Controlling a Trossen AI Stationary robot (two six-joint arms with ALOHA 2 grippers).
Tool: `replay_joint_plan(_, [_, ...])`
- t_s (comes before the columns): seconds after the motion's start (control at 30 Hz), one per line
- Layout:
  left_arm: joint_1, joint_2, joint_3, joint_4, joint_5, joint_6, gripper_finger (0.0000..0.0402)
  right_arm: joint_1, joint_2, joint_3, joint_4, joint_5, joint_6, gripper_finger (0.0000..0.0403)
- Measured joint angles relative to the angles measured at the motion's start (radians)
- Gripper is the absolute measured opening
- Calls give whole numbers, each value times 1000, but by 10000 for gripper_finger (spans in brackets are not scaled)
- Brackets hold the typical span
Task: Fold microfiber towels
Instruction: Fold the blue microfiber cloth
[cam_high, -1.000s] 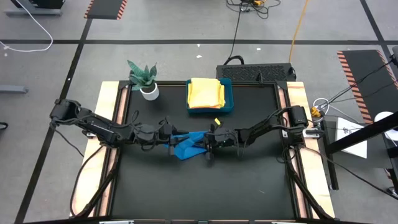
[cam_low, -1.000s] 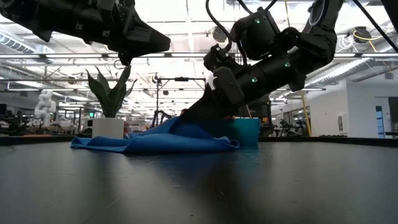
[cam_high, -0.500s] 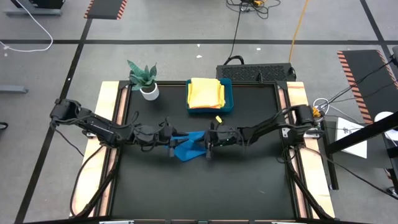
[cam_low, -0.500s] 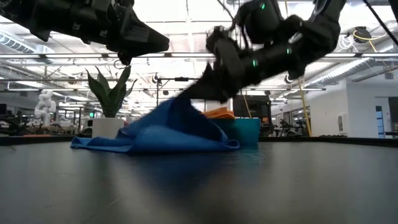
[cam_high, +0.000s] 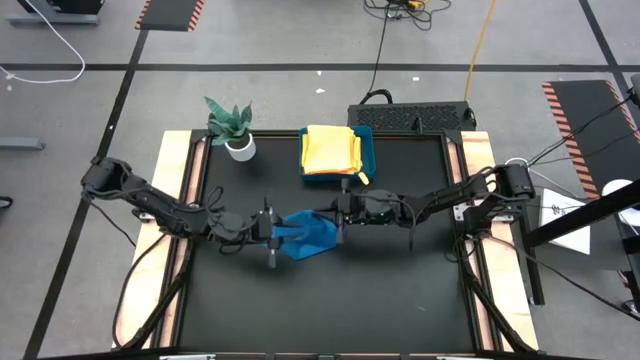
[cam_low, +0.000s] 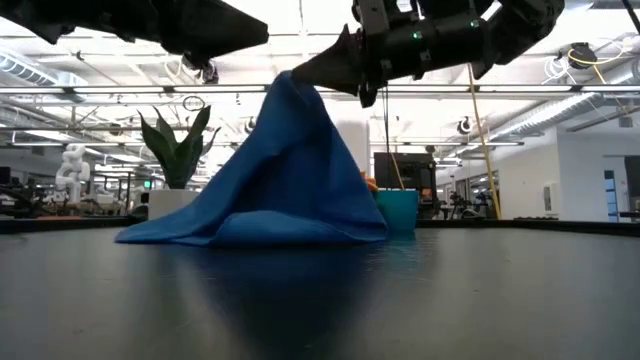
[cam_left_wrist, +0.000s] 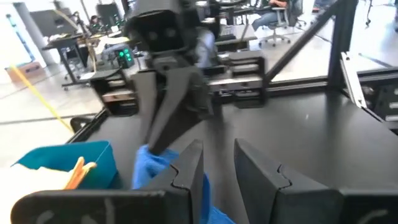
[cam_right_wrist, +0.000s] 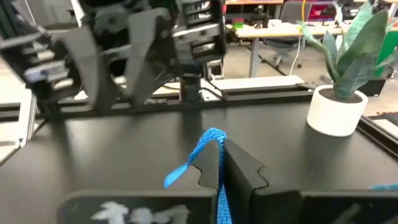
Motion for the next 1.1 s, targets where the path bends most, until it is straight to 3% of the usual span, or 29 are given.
replay_joint_plan(0.23, [-33, 54, 56, -127, -66, 13, 93, -20, -1, 0, 10, 0, 28, 2])
replay_joint_plan(0.53, [-38, 251, 170, -142, -204, 68, 93, -40, 0, 0, 2, 1, 71, 2])
replay_joint_plan(0.67, [-49, 266, 250, -235, -297, 109, 93, -41, 0, 0, -7, 1, 73, 2])
replay_joint_plan(0.77, [-50, 257, 308, -370, -319, 58, 98, -41, 0, 0, -11, 0, 73, 2])
replay_joint_plan(0.87, [-49, 255, 357, -468, -321, -11, 129, -41, 0, 0, -20, 0, 73, 2])
replay_joint_plan(1.1, [-46, 255, 367, -523, -341, -148, 251, -41, 0, 0, -20, 1, 73, 2])
